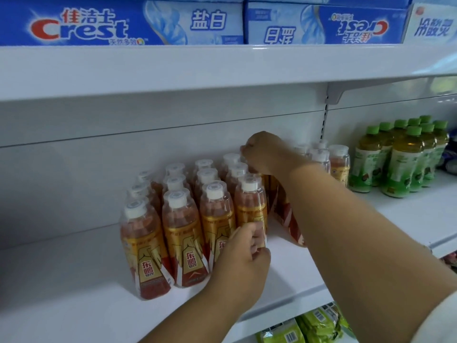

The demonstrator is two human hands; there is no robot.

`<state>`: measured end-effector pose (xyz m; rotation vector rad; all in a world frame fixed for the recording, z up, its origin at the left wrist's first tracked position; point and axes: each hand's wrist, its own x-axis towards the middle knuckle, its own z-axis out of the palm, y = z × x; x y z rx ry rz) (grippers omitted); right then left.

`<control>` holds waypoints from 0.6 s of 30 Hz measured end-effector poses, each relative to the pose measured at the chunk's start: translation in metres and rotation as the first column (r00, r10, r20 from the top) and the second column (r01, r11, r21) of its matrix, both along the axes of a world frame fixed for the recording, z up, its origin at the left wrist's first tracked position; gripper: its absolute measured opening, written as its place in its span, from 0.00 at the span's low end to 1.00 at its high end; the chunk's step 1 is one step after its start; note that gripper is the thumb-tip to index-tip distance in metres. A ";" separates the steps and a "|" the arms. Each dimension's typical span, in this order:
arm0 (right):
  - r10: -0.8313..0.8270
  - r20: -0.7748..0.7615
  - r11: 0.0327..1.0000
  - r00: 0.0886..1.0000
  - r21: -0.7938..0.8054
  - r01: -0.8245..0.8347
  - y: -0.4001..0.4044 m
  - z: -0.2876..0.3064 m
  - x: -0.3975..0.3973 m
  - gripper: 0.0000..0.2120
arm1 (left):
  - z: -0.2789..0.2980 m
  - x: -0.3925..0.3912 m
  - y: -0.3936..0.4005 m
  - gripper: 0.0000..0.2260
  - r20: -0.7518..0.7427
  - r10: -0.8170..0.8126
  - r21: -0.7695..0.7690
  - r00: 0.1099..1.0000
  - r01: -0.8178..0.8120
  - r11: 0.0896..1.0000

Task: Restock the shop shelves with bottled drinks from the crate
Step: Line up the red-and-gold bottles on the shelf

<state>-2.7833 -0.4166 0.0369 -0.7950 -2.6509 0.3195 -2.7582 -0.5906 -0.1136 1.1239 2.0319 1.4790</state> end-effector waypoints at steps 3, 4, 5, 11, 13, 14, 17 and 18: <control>0.041 -0.023 0.996 0.999 -0.074 -0.043 -0.002 -0.006 -0.006 0.21 | -0.003 -0.001 0.009 0.22 0.038 0.048 -0.010 0.998 -0.048 0.999; 0.038 0.017 0.997 0.999 -0.073 -0.036 -0.004 -0.009 -0.007 0.21 | -0.004 0.000 0.011 0.21 0.057 0.061 -0.004 0.997 -0.061 0.998; 0.027 0.034 0.997 0.999 -0.078 -0.025 -0.006 -0.012 -0.008 0.20 | -0.005 0.000 0.012 0.19 0.047 0.074 0.006 0.996 -0.074 0.997; 0.027 0.046 0.997 0.999 -0.079 -0.023 -0.009 -0.010 -0.007 0.17 | -0.008 0.003 0.014 0.19 -0.025 0.104 0.027 0.994 -0.103 0.994; 0.033 0.054 0.997 0.998 -0.069 -0.030 -0.010 -0.007 -0.006 0.17 | -0.008 0.001 0.019 0.19 0.088 0.099 0.022 0.991 -0.102 0.995; 0.037 0.056 0.997 0.998 -0.067 -0.033 -0.010 -0.006 -0.006 0.17 | -0.010 -0.001 0.022 0.21 0.117 0.089 0.024 0.989 -0.093 0.995; 0.043 0.068 0.998 0.997 -0.048 -0.040 -0.013 -0.005 -0.005 0.18 | -0.011 0.000 0.025 0.19 0.140 0.094 0.019 0.986 -0.097 0.995; 0.045 0.068 0.998 0.997 -0.042 -0.042 -0.013 -0.005 -0.006 0.18 | -0.011 0.000 0.024 0.18 0.182 0.102 0.027 0.978 -0.109 0.994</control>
